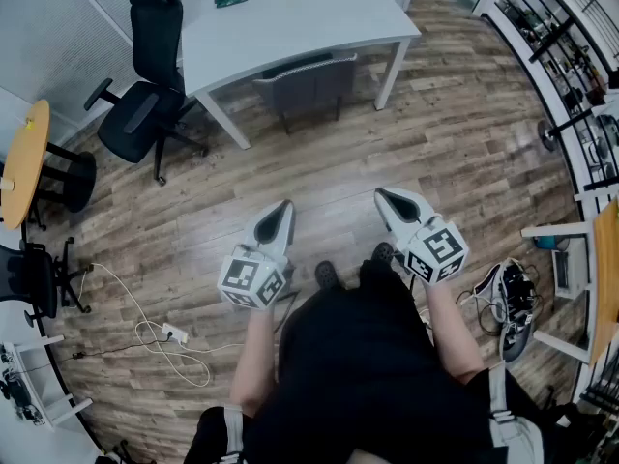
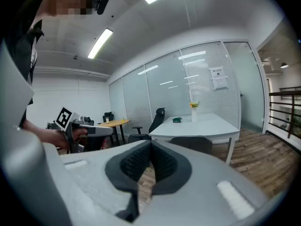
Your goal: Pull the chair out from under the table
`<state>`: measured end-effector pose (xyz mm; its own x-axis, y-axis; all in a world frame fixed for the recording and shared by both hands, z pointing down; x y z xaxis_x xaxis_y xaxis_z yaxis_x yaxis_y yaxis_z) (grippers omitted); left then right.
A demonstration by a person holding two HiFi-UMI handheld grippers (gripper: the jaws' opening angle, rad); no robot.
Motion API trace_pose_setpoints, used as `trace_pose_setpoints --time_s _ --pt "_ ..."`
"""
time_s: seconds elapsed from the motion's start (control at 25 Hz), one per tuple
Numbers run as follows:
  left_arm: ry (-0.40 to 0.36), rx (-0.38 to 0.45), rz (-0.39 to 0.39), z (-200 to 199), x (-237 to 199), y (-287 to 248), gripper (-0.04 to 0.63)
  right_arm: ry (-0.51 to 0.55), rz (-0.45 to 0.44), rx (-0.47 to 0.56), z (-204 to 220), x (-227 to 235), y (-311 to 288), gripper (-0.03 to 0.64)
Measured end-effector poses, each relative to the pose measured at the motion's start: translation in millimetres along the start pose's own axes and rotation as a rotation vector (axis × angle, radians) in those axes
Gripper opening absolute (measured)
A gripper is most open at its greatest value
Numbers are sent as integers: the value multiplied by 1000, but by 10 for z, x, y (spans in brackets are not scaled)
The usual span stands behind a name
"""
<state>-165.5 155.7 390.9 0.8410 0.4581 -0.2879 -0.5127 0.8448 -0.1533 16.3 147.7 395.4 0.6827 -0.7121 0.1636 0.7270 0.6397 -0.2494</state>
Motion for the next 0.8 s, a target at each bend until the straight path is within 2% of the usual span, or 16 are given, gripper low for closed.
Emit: trace_pose_setpoints --time_s 0.36,0.6,0.8 --pt "-1 -16 -11 53 -97 99 11 14 9 -8 17 -91 -51 2" --pt "9 -47 -21 115 -178 16 11 -42 -1 43 -8 -57 -80 3" --pt "19 -69 -29 175 -225 -153 11 -25 -11 11 55 72 -183 2"
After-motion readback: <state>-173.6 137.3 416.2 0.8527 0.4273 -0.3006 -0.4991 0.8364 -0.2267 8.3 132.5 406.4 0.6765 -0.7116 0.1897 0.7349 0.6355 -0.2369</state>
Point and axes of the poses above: the fingertips, and each gripper's own axes: y backward along the fingers, x to its right, z out of its underside, the point moved 1 cm from there along y, backward along the fingers, and after that the axes turned 4 degrees about -z, right-handed, at the moved point
